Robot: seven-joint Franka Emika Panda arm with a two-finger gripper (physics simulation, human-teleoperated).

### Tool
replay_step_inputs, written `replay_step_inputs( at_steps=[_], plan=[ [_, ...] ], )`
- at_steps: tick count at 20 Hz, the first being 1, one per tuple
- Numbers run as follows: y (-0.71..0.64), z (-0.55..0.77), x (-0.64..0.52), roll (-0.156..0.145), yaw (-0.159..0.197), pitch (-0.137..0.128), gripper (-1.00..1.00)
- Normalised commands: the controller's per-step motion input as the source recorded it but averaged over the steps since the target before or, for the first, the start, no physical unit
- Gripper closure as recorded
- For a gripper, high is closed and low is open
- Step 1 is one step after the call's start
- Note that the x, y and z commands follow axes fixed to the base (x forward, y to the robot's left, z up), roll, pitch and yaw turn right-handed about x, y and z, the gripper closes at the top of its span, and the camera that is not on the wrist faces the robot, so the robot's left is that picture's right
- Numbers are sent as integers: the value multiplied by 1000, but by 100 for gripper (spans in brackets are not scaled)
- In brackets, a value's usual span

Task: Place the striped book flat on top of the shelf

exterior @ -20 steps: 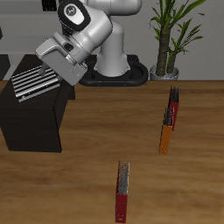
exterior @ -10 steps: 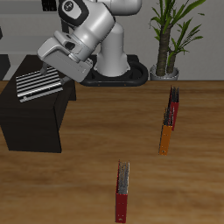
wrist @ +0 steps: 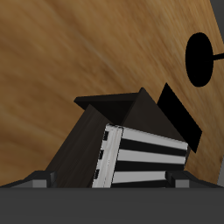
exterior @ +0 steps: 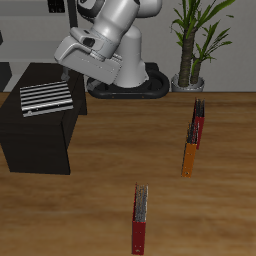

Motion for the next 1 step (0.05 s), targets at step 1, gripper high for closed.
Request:
replay_step_inputs(
  at_steps=[1],
  plan=[
    [216, 0, 14, 104, -67, 47, -100]
  ],
)
